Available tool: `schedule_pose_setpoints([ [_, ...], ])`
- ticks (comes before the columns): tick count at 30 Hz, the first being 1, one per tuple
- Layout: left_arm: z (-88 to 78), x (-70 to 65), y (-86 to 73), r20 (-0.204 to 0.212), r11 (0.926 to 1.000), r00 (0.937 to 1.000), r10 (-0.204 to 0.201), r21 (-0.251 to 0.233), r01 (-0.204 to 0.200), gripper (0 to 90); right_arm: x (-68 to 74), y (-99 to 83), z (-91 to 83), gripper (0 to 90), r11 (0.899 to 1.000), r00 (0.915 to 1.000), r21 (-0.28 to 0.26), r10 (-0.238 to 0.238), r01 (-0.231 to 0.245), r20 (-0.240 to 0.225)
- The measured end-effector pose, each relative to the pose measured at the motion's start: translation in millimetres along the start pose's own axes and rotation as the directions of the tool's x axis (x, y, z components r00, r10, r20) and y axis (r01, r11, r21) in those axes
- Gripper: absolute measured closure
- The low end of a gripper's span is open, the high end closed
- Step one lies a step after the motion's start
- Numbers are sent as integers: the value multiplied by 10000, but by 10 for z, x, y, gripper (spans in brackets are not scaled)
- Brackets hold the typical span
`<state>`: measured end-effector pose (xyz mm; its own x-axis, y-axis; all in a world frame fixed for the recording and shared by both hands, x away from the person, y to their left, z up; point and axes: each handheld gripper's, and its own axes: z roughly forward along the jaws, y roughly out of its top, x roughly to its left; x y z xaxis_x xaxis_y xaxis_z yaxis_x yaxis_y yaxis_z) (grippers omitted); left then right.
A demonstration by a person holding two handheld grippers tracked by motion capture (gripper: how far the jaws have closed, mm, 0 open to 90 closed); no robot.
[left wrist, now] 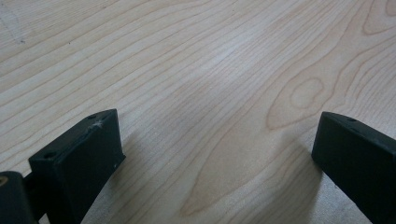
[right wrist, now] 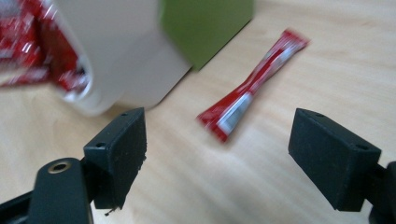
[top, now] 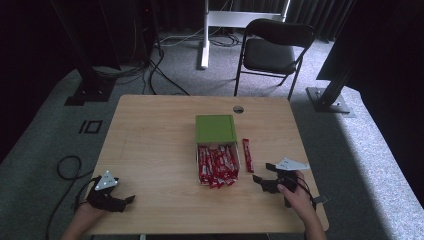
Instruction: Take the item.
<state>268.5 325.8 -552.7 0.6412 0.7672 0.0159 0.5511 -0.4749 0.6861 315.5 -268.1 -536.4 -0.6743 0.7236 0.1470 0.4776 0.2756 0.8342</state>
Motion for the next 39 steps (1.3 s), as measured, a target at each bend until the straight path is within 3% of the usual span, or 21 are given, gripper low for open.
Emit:
schedule_pose_setpoints([
  [3, 0, 0, 0, 0, 10000, 10000, 1, 1, -1, 26, 32, -30, -29, 194, 9998, 9993, 91, -170, 173, -323],
  [7, 0, 0, 0, 3, 10000, 10000, 6, 2, -6, 26, 59, -64, -95, 193, 9991, 9986, -186, -390, 384, -360],
  [12, 0, 0, 0, 3, 10000, 10000, 2, 7, -2, 26, 97, -145, -151, 169, 9939, 9883, -279, -1093, 1069, -1062],
  [14, 0, 1, 0, -2, 10000, 10000, 14, 10, -14, 26, 105, -162, -158, 169, 9918, 9859, -303, -1269, 1243, -1094],
  [16, 0, 1, 0, -1, 10000, 10000, 11, 6, -11, 26, 124, -207, -170, 169, 9860, 9787, -143, -1669, 1664, -1196],
  [21, 0, 0, 0, -1, 10000, 10000, 9, 3, -9, 26, 148, -269, -172, 169, 9744, 9646, 269, -2167, 2231, -1500],
  [28, 0, 1, 0, -4, 10000, 10000, 14, 2, -14, 26, 152, -327, -180, 169, 9647, 9535, 620, -2412, 2558, -1805],
  [35, 1, 0, 0, -4, 10000, 10000, 9, -3, -9, 26, 160, -401, -179, 169, 9386, 9388, 1623, -2669, 3045, -2178],
  [36, 0, 1, 0, -3, 10000, 10000, 14, 2, -14, 26, 165, -407, -181, 169, 9316, 9331, 1657, -2848, 3234, -2197],
  [39, 0, 1, -1, -2, 10000, 10000, 16, 5, -16, 26, 182, -414, -184, 158, 9264, 9306, 1692, -2997, 3365, -2099],
])
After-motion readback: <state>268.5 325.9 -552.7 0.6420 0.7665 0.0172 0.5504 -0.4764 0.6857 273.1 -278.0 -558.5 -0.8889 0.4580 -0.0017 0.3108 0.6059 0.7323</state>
